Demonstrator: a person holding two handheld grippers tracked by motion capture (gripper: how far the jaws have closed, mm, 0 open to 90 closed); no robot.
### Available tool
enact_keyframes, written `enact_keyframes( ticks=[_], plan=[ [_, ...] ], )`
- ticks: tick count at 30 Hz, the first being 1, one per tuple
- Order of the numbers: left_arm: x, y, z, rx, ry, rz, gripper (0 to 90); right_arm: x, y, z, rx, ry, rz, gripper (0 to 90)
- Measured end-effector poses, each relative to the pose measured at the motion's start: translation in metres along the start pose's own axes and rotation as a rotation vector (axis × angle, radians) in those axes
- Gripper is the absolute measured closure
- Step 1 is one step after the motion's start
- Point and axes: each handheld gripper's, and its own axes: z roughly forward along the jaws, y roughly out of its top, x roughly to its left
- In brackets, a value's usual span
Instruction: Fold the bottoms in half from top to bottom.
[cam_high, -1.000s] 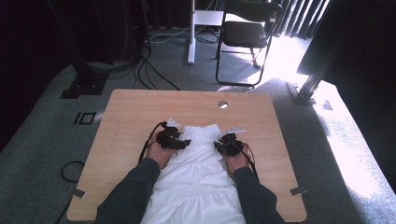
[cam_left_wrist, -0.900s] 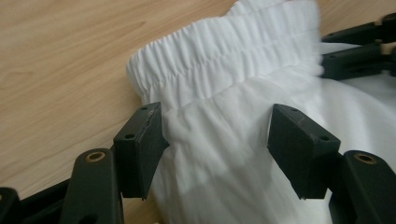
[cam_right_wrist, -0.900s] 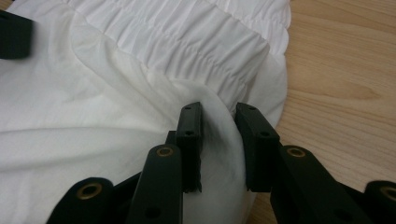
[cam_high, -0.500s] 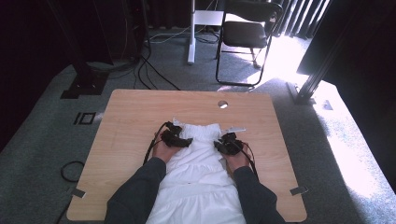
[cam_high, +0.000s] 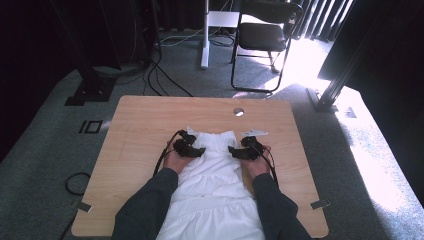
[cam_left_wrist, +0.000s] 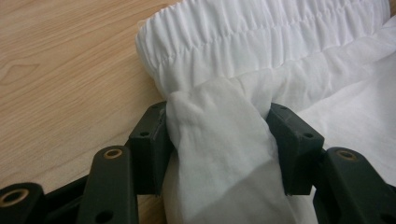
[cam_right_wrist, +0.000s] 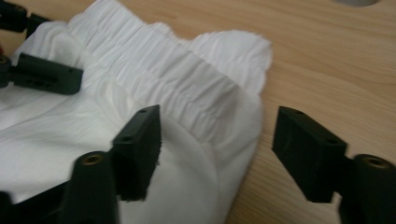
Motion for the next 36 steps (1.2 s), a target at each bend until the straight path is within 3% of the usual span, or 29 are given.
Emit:
enact_keyframes(
  ticks=[1, 4, 14, 17, 19, 20, 21, 22, 24, 27, 31, 32, 36],
  plan=[
    [0.001, 0.000, 0.000, 0.000, -0.003, 0.000, 45.7, -0.001, 0.003, 0.005, 0.036, 0.009, -0.008, 25.6],
    [0.003, -0.001, -0.001, -0.009, -0.026, -0.019, 45.7, -0.002, 0.005, 0.015, 0.062, -0.002, -0.034, 16.0],
    [0.006, -0.004, -0.001, -0.037, -0.063, -0.043, 44.6, -0.004, 0.001, 0.027, 0.082, 0.016, -0.053, 11.0],
    [0.004, -0.004, 0.000, -0.034, -0.057, -0.033, 42.7, -0.002, 0.001, 0.028, 0.092, -0.003, -0.100, 12.5],
    [0.001, -0.003, 0.000, -0.030, -0.054, -0.010, 39.6, -0.002, 0.002, 0.028, 0.085, -0.006, -0.117, 22.3],
    [0.001, -0.003, 0.000, -0.030, -0.054, -0.010, 38.1, -0.002, 0.002, 0.028, 0.085, -0.006, -0.117, 22.3],
    [-0.002, -0.003, 0.001, -0.024, -0.050, 0.014, 37.6, -0.004, 0.005, 0.026, 0.085, -0.012, -0.097, 41.1],
    [-0.003, -0.002, 0.002, -0.019, -0.046, 0.025, 37.6, -0.005, 0.006, 0.025, 0.082, -0.006, -0.093, 50.3],
    [-0.005, -0.001, 0.002, -0.010, -0.033, 0.033, 38.8, -0.007, 0.008, 0.026, 0.077, 0.022, -0.070, 60.5],
    [-0.002, 0.000, 0.002, -0.016, -0.041, 0.017, 48.1, -0.009, 0.009, 0.027, 0.072, 0.049, -0.013, 73.8],
    [0.001, 0.000, 0.002, -0.021, -0.073, -0.016, 69.1, -0.010, 0.009, 0.028, 0.067, 0.081, 0.043, 80.6],
    [0.003, 0.000, 0.002, -0.015, -0.106, -0.028, 74.0, -0.010, 0.009, 0.028, 0.071, 0.080, 0.042, 81.0],
    [0.009, 0.000, 0.002, -0.018, -0.156, -0.069, 80.4, -0.008, 0.010, 0.024, 0.069, 0.078, 0.029, 81.5]
  ],
)
